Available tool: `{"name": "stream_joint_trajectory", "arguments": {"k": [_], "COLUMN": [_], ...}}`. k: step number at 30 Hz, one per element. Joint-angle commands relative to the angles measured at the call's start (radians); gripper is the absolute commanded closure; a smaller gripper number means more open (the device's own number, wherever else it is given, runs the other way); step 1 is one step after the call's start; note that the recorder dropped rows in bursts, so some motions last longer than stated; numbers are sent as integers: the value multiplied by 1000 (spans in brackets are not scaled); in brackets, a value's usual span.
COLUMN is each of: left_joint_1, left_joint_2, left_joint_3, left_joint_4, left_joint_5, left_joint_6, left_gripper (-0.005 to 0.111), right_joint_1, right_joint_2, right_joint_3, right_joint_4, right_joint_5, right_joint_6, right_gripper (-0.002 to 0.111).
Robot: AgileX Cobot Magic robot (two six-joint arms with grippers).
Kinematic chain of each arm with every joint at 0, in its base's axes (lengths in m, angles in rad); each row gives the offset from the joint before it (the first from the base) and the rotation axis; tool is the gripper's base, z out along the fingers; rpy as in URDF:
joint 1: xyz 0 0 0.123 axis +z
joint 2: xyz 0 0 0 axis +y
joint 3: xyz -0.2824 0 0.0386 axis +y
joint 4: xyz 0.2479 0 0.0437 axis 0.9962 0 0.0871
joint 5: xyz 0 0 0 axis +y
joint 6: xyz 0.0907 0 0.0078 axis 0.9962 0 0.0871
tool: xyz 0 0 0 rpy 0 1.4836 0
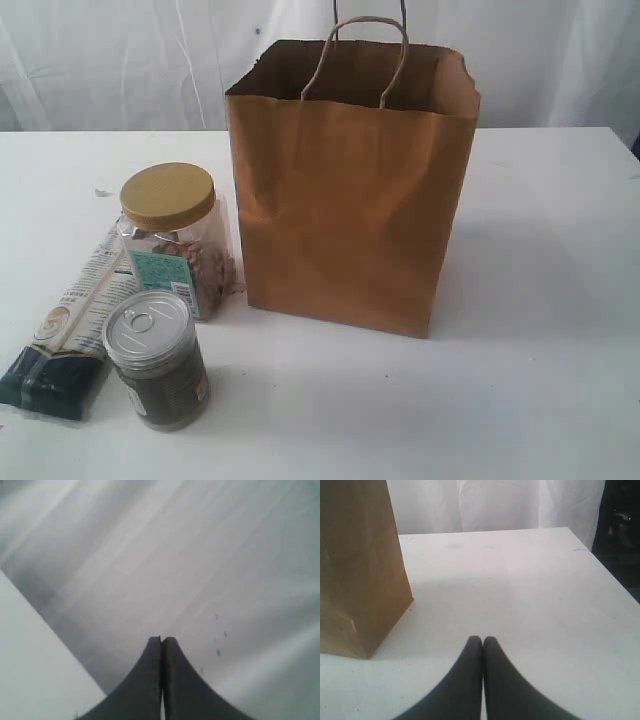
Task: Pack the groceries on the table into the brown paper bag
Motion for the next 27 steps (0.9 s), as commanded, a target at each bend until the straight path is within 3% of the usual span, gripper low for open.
{"name": "stream_joint_trajectory", "arguments": {"k": [1, 3, 6, 9, 10, 12, 14, 17, 22, 27], "left_joint_1": [1, 1, 1, 1, 1, 1, 1, 1, 1, 1], "left_joint_2": [-3, 0, 30, 109, 156, 232, 347, 534, 876, 1151], "left_joint_3": [-4, -47, -156, -271, -315, -367, -410, -437, -439, -441], "left_joint_4": [-408, -390, -208, 163, 396, 718, 886, 909, 905, 905], "left_joint_5": [-265, -153, 79, 126, 117, 121, 145, 213, 304, 313], "left_joint_6": [141, 52, -18, 59, 155, 351, 449, 502, 783, 772], "left_gripper": [107, 107, 107, 107, 107, 107, 107, 107, 107, 107], "right_joint_1": [-3, -3, -3, -3, -3, -3, -3, -3, -3, -3], "right_joint_2": [-1, -1, -1, -1, -1, -1, -1, -1, -1, -1], "right_joint_3": [-4, -4, -4, -4, -4, -4, -4, -4, -4, -4], "right_joint_4": [2, 2, 2, 2, 2, 2, 2, 4, 4, 4], "right_joint_5": [-10, -10, -10, -10, -10, -10, -10, -10, -10, -10], "right_joint_6": [-9, -9, -9, -9, -9, -9, -9, -9, -9, -9], "right_gripper": [108, 108, 108, 108, 108, 108, 108, 108, 108, 108]}}
